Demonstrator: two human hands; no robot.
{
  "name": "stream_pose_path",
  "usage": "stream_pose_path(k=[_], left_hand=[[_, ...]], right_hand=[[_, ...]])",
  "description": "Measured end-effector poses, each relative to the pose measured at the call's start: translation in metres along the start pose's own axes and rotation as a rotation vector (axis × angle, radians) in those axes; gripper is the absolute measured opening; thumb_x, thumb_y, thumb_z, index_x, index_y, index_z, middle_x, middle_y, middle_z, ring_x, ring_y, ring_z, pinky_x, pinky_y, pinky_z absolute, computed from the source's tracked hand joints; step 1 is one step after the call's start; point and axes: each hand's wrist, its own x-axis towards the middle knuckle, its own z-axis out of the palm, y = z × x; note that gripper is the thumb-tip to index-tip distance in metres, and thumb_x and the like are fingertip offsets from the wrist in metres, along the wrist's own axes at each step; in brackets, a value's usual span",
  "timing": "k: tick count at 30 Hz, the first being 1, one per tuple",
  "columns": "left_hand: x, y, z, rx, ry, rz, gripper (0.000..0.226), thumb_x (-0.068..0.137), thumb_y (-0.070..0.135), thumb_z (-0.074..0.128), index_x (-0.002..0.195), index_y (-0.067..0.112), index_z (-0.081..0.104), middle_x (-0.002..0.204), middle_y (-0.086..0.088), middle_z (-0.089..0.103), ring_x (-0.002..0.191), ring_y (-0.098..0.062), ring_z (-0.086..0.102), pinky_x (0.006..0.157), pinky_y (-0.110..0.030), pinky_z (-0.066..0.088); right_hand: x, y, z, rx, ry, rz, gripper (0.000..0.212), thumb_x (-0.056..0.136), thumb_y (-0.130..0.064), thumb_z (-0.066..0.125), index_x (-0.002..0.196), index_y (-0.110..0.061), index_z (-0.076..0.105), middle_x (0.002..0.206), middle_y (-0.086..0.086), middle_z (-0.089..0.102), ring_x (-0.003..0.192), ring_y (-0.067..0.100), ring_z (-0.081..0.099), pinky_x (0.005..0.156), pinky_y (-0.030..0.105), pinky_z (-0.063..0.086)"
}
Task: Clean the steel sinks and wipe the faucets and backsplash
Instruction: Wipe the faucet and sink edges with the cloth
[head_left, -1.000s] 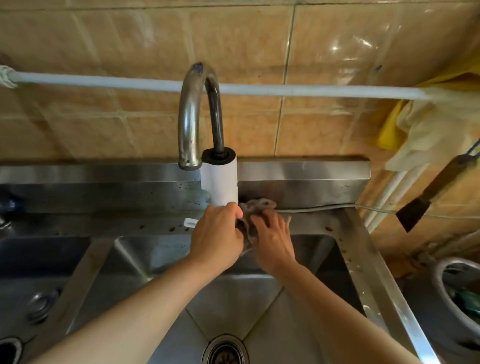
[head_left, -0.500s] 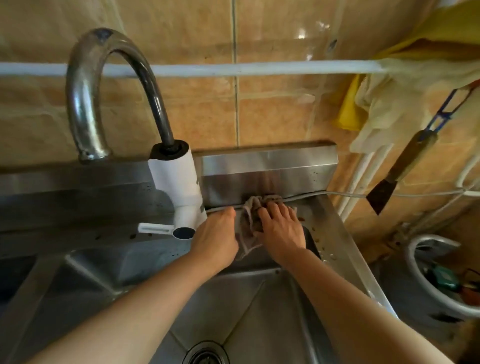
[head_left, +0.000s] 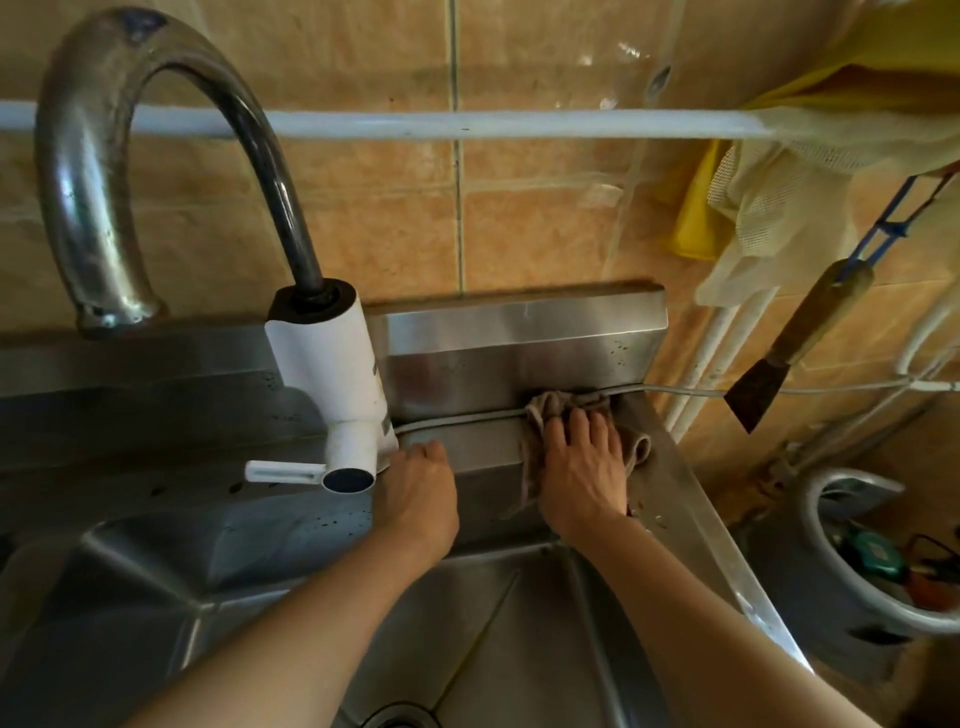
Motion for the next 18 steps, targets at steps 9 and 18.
stream_pose_path(k=[9, 18], left_hand=[[0.006, 0.004, -0.007, 0.074, -0.015, -0.016, 0.040, 0.088, 0.007, 0.058, 0.125, 0.008, 0.043, 0.120, -0.010, 0.058, 0.106, -0.023, 0.059, 0.081, -0.028, 0.049], [0.010, 0.002, -0.010, 0.085, -0.044, 0.102, 0.027, 0.090, 0.009, 0.053, 0.117, 0.012, 0.051, 0.116, -0.008, 0.058, 0.103, -0.021, 0.057, 0.086, -0.030, 0.048]], right_hand=[[0.001, 0.004, -0.003, 0.086, -0.004, -0.202, 0.053, 0.093, -0.040, 0.047, 0.142, -0.025, 0.033, 0.150, 0.005, 0.028, 0.140, 0.027, 0.020, 0.116, 0.043, 0.014], [0.012, 0.022, -0.016, 0.312, 0.189, 0.243, 0.032, 0.094, -0.012, 0.049, 0.126, -0.012, 0.049, 0.133, 0.009, 0.045, 0.124, 0.026, 0.036, 0.103, 0.037, 0.035]])
